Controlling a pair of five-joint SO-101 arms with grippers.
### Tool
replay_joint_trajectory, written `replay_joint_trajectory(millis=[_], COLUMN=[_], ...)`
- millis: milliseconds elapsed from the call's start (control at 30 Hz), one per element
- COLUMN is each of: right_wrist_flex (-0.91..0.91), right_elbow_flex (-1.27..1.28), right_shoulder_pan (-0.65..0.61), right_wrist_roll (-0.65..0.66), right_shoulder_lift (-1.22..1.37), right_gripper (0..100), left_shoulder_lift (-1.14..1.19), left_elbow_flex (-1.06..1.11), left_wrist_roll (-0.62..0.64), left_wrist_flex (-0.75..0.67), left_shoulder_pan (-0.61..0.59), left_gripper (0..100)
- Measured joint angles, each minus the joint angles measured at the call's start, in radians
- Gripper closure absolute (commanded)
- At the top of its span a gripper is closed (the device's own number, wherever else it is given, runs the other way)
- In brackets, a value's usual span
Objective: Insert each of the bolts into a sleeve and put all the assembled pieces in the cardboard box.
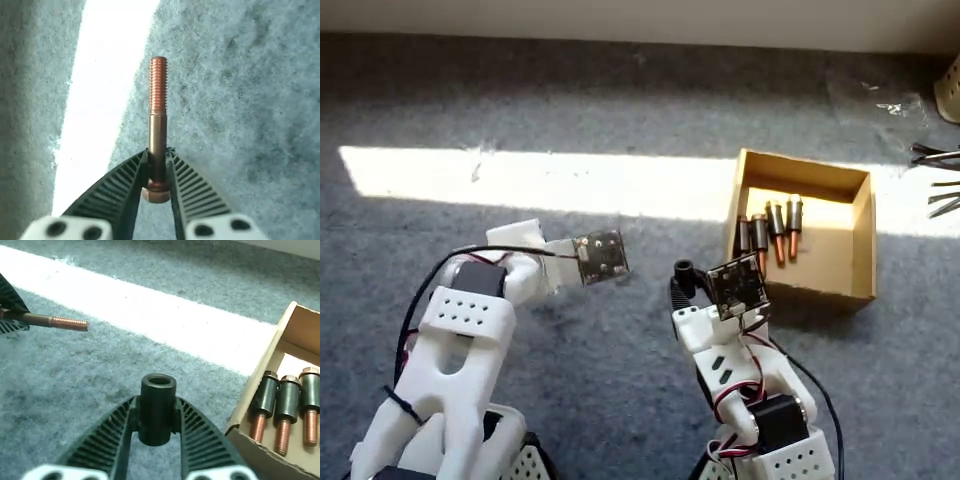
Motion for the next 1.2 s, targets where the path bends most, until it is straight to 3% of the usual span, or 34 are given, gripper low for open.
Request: replay_joint_trajectory(millis=[100,200,467,800,1000,1200], right_wrist_flex=[0.000,0.000,0.000,0.000,0.000,0.000], right_elbow_flex=[0.000,0.000,0.000,0.000,0.000,0.000], right_shoulder_pan=[0.000,0.000,0.000,0.000,0.000,0.000], right_wrist_roll=[0.000,0.000,0.000,0.000,0.000,0.000], right_shoulder_lift=[0.000,0.000,0.000,0.000,0.000,0.000], right_gripper=[97.2,97.2,97.2,97.2,97.2,97.2], left_shoulder_lift=[0.000,0.000,0.002,0.002,0.002,0.000], left_elbow_flex=[0.028,0.092,0.167,0.173,0.173,0.173], left_wrist_roll=[-0.187,-0.265,-0.272,-0.272,-0.272,-0.262], left_wrist_flex=[0.000,0.000,0.000,-0.002,-0.060,-0.072], left_shoulder_pan=[0.043,0.083,0.187,0.195,0.195,0.195], left_gripper=[99,99,99,99,88,87])
